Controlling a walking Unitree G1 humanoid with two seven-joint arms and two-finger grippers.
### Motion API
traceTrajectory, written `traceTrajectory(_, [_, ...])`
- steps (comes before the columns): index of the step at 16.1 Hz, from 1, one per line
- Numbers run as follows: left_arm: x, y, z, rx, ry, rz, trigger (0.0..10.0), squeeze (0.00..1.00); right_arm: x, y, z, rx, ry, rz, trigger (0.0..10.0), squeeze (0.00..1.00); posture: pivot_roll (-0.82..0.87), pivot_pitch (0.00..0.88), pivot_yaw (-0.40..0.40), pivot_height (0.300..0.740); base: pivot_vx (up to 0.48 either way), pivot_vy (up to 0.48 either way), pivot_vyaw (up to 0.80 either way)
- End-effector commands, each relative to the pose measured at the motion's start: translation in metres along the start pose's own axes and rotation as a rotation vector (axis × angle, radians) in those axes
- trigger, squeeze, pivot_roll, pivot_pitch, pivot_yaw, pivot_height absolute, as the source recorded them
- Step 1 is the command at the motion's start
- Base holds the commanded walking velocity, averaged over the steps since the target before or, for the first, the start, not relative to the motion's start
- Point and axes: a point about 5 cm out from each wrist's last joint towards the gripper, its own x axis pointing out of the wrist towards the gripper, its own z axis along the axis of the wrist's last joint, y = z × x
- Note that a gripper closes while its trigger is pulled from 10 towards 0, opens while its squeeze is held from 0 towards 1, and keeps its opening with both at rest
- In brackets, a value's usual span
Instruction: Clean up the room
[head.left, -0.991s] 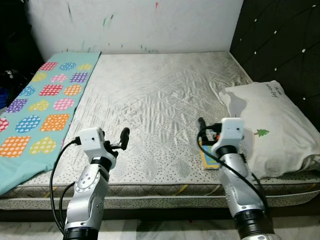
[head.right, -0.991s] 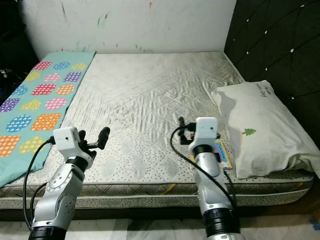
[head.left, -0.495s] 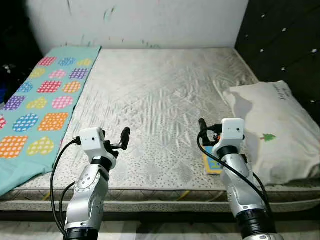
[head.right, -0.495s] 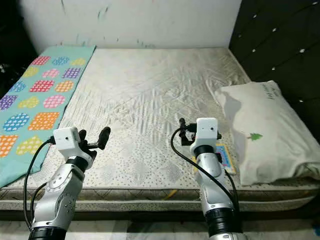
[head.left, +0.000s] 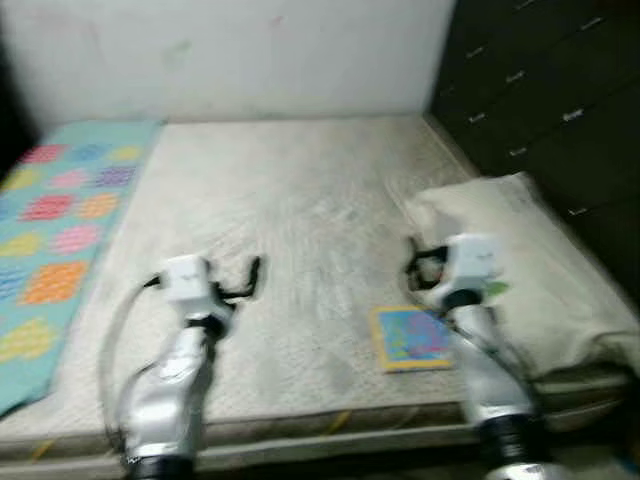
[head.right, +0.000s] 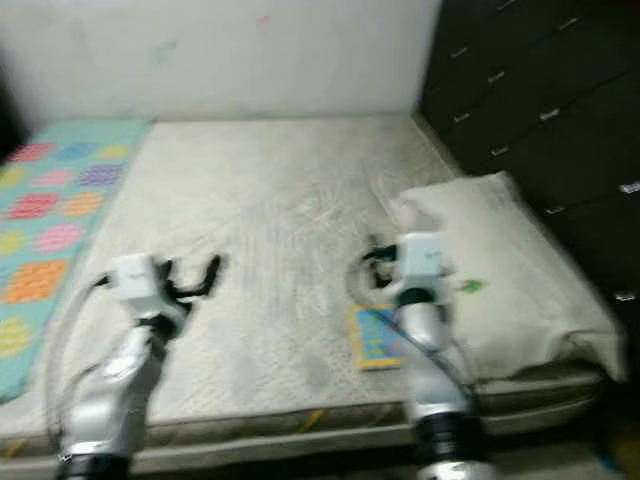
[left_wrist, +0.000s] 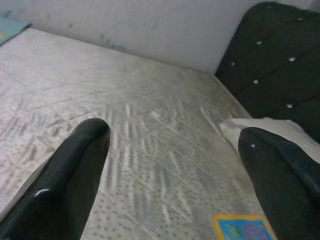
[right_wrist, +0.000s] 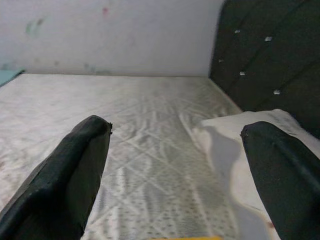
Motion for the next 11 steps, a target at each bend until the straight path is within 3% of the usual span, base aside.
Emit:
traceTrajectory(1, [0.0019,-0.0059,0.0030,-0.011,-0.020,-0.004,10.0,0.00,0.0012,-0.0057,0.0010,-0.014,-0.002,-0.015,10.0,0.00,-0.09,0.000,0.031,0.740,0.000,0.000,-0.43])
traceTrajectory(5, [0.0022,-0.0057,0.0024,-0.028,-0.013,0.008,10.0,0.00,0.0003,-0.0053,-0.0002,-0.012,0.001,-0.012,10.0,0.00,-0.09,0.000,0.029,0.740,0.000,0.000,-0.43])
traceTrajectory(8, [0.0025,-0.0063,0.0022,-0.032,-0.012,0.005,10.0,0.00,0.0003,-0.0065,-0.0003,-0.019,0.004,-0.012,10.0,0.00,-0.09,0.000,0.026,0.740,0.000,0.369,-0.42])
traceTrajectory(11, [0.0029,-0.0051,0.0000,-0.028,0.003,0.018,10.0,0.00,0.0003,-0.0053,0.0005,-0.020,-0.003,-0.009,10.0,0.00,-0.09,0.000,0.028,0.740,0.000,0.480,0.00])
